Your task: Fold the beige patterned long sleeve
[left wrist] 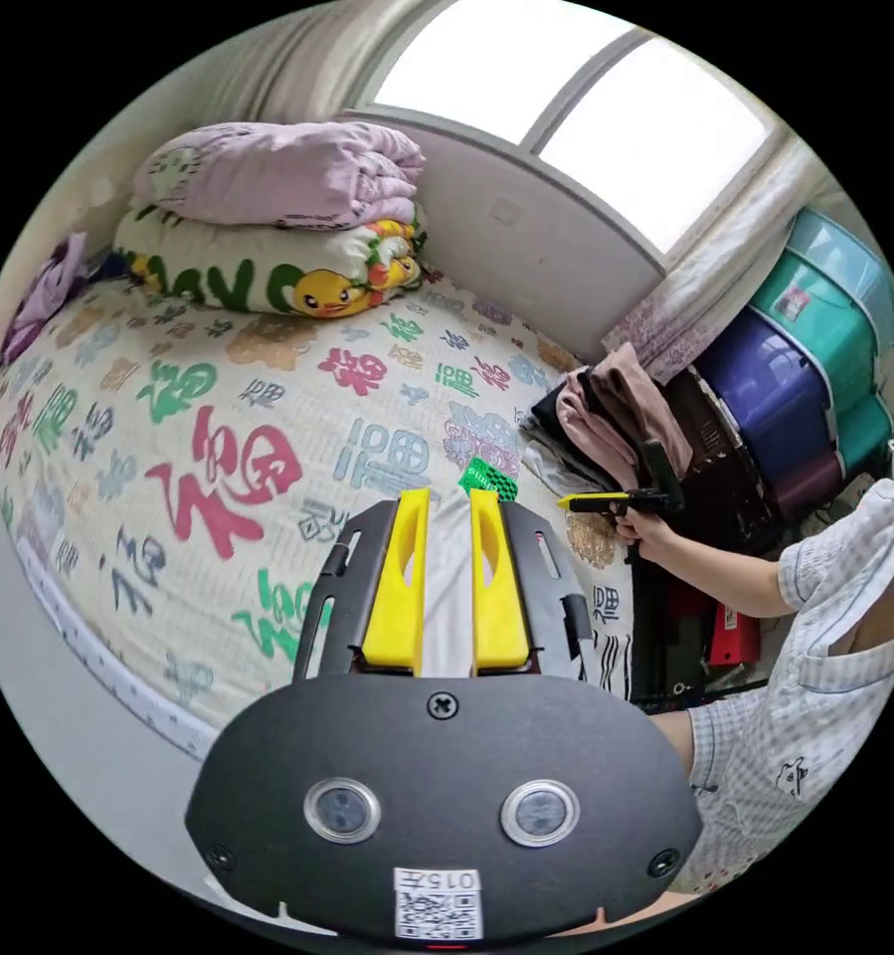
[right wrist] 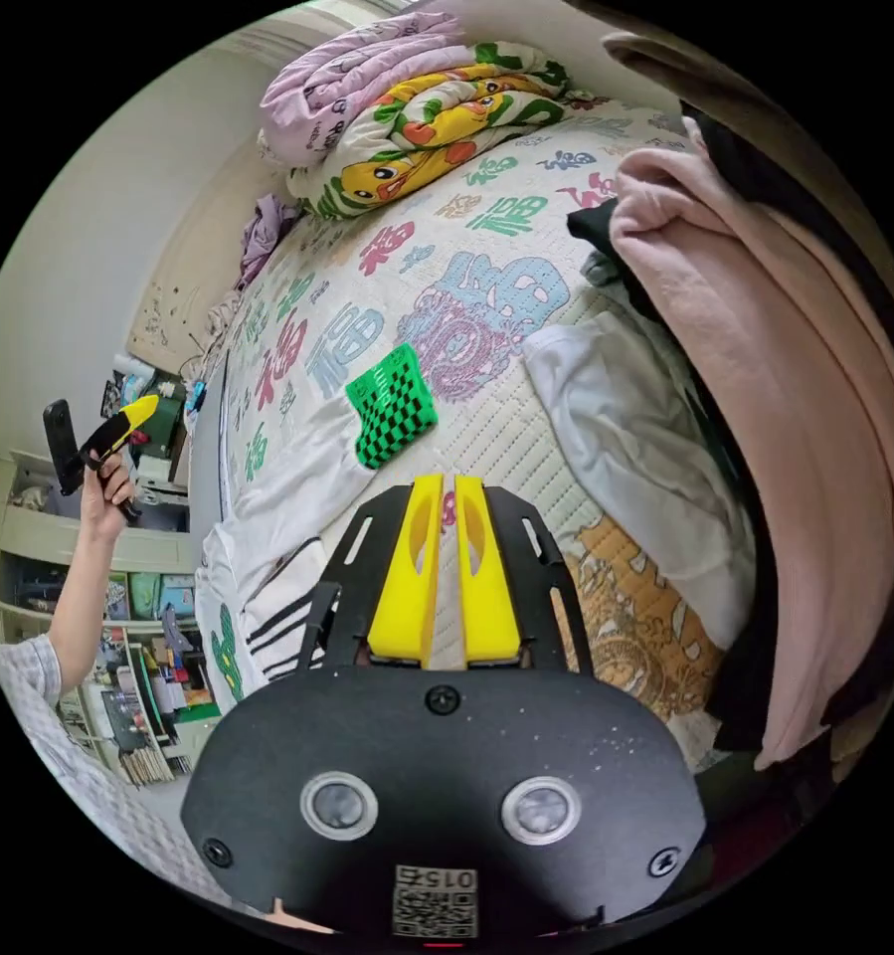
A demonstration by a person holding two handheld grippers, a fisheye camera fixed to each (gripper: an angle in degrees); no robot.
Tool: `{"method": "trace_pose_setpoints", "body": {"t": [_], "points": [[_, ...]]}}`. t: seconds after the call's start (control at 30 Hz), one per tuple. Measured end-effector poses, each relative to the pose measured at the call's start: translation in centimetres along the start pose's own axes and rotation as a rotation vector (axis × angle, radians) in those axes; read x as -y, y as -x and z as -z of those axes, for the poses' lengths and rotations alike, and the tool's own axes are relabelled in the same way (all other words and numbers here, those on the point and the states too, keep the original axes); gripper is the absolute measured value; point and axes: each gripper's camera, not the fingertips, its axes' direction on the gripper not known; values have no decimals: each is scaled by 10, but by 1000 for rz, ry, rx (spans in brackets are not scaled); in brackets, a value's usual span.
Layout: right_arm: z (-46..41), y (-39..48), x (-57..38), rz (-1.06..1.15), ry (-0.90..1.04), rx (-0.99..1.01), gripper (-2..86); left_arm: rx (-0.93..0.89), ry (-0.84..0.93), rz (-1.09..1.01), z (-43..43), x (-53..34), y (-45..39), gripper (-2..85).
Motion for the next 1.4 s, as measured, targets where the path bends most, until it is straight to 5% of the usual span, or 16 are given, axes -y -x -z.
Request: {"method": "trace_pose_setpoints", "body": {"t": [0.17, 0.4, 0.67, 0.9, 1.2, 1.4], "points": [[-79, 73, -57, 220, 165, 95, 9, 154, -144, 475, 182, -266, 37, 73], [-304, 266, -137, 636, 471, 176, 26, 136, -292, 1102, 309, -609, 48, 82], [-582, 511, -194, 1100, 689, 271, 63, 47, -784, 1570, 441, -911, 72, 98], [-875, 635, -240, 1373, 860, 106, 72, -65, -993, 1787, 469, -1057, 139, 114], [-1227, 599, -233, 1401, 1224, -237, 110, -240, -1046, 1826, 466, -1124, 235, 124], [-1281, 582, -229, 1691, 1378, -296, 19, -250, -1163, 1710, 508, -1144, 217, 24]]}}
